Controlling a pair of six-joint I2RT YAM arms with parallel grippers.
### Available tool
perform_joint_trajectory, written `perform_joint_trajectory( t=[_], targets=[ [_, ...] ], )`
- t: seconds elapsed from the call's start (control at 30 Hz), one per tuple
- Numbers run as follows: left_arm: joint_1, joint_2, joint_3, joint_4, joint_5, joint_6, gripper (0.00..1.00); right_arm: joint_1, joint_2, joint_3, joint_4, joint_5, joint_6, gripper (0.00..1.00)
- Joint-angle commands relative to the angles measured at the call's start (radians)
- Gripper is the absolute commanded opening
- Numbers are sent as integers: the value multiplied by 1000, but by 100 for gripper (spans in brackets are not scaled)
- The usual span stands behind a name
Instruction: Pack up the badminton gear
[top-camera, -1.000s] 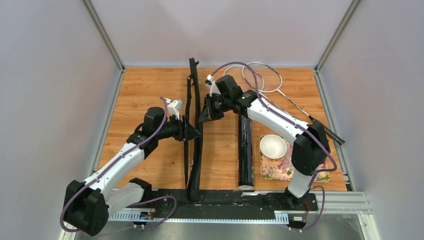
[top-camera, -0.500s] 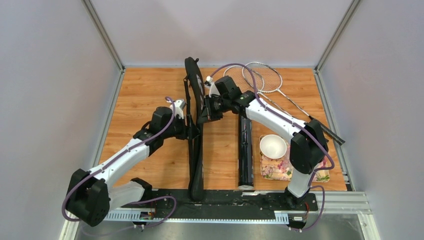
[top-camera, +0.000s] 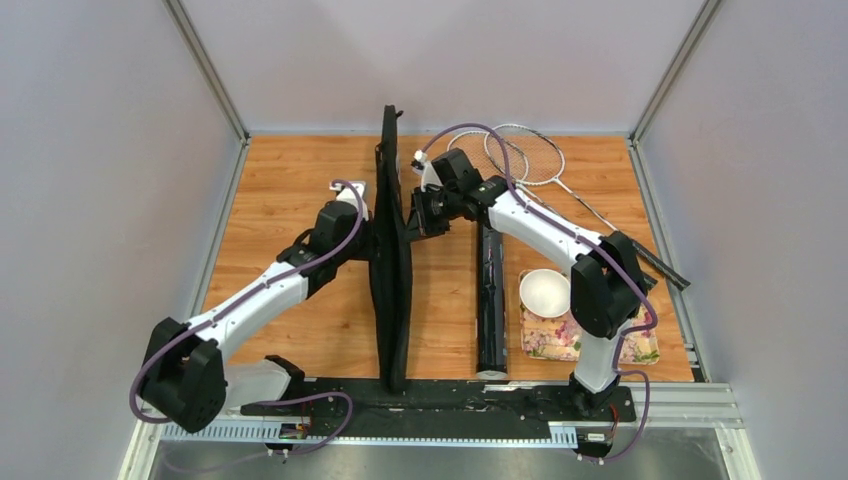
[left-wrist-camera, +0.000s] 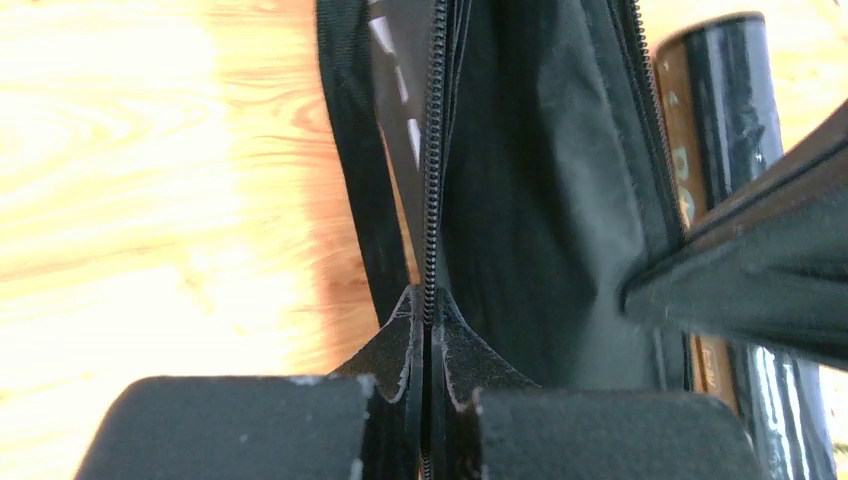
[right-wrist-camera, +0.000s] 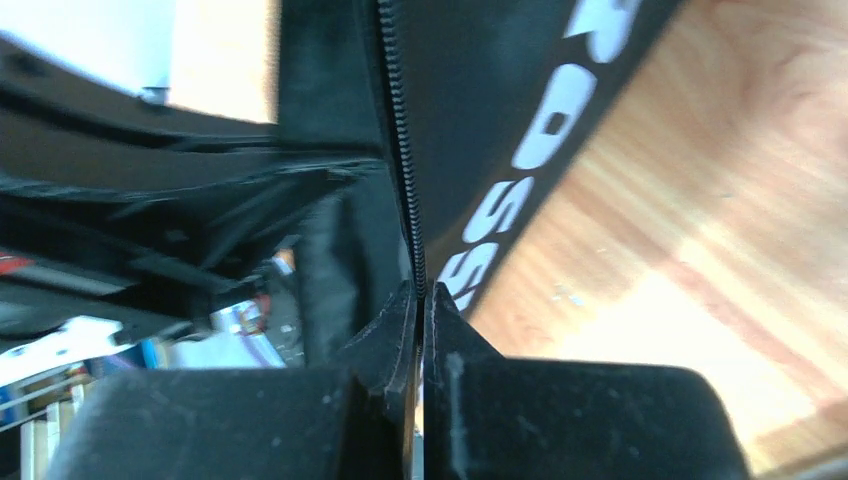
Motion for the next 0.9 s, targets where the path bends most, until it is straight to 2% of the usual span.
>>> perform_joint_trajectory(
  t=[0.0,0.1,0.27,0.4,0.5,0.6,0.73,0.77,0.8,0.87],
  targets=[
    [5,-192,-83,50,-154,-74,0,-10,50,119,-140,199,-178,0],
    [5,-269,-152,45,-147,-179,0,-8,108,213,-187,307,-242,0],
    [5,-320,-244,100,-160,-277,0,7,166,311,-197,257,-265,0],
    [5,-343,-249,108,-188,-280,0,73,153,290,-164,247,-311,38],
    [5,-346,-238,102,-194,-277,0,114,151,256,-145,281,-339,52],
    [5,-353,-240,94,-193,-295,0,142,160,239,-124,333,-350,54],
    [4,-370,-275,99,-193,-331,0,159,182,267,-111,402,-370,50],
    [5,-373,-281,102,-202,-328,0,159,189,282,-116,410,-370,45],
    [7,-378,-286,99,-211,-322,0,164,188,288,-121,411,-370,28],
    [10,-386,-292,76,-254,-308,0,161,179,282,-113,405,-373,11]
  ],
)
